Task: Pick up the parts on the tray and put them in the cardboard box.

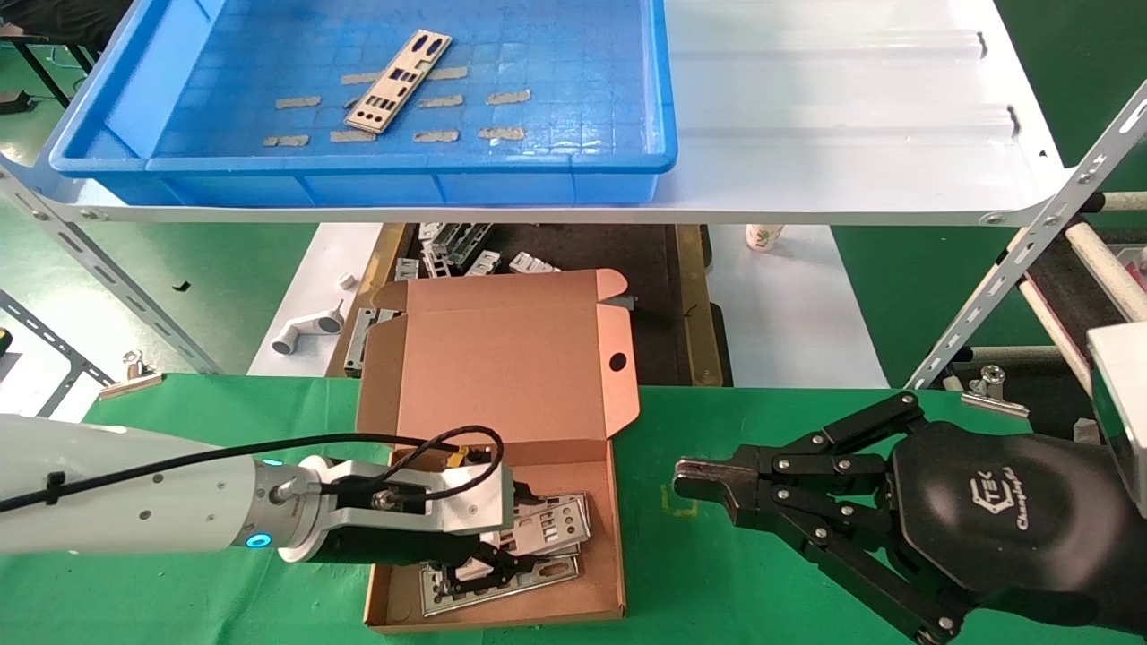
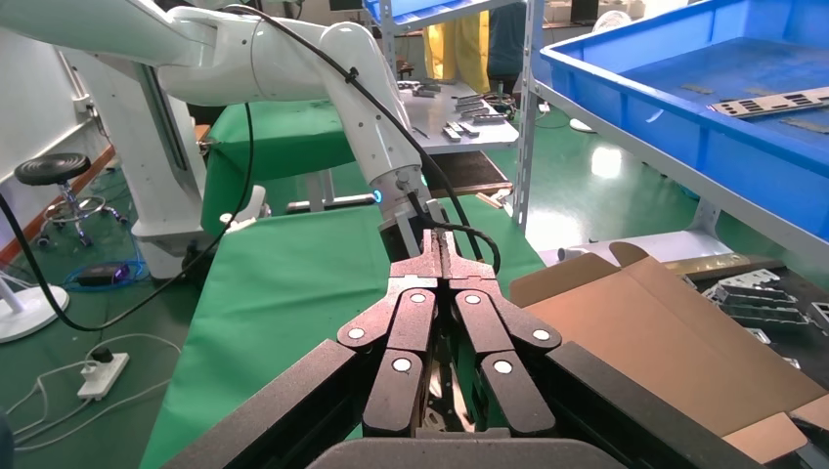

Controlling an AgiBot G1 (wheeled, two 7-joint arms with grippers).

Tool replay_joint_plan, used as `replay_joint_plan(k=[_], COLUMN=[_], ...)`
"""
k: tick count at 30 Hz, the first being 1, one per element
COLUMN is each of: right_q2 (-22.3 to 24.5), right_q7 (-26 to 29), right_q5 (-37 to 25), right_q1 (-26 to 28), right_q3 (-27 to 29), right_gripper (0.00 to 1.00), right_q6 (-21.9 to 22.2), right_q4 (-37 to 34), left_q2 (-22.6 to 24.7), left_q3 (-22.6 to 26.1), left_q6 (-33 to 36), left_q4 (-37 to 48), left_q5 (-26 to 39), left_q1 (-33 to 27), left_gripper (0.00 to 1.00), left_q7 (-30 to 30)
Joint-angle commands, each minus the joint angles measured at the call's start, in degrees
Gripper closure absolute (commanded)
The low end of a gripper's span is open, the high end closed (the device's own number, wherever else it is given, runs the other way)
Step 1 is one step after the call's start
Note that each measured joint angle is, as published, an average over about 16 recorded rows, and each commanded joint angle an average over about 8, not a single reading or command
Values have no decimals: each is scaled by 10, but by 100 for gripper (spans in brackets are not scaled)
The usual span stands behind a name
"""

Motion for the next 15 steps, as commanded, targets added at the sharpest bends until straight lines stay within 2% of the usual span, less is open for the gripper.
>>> replay_joint_plan(k=[1,8,15], right_q2=[0,0,0], right_q7=[0,0,0], right_q5=[0,0,0], right_q1=[0,0,0], right_q3=[0,0,0], right_gripper=[100,100,100], right_q6=[0,0,0], right_q4=[0,0,0], left_q2=[0,-2,-26], left_q3=[0,-5,-31], left_q6=[-3,4,53], left_q4=[1,4,-1], left_q5=[2,-8,-85], left_q1=[1,-7,-27], left_gripper=[0,0,0], left_q7=[2,0,-17])
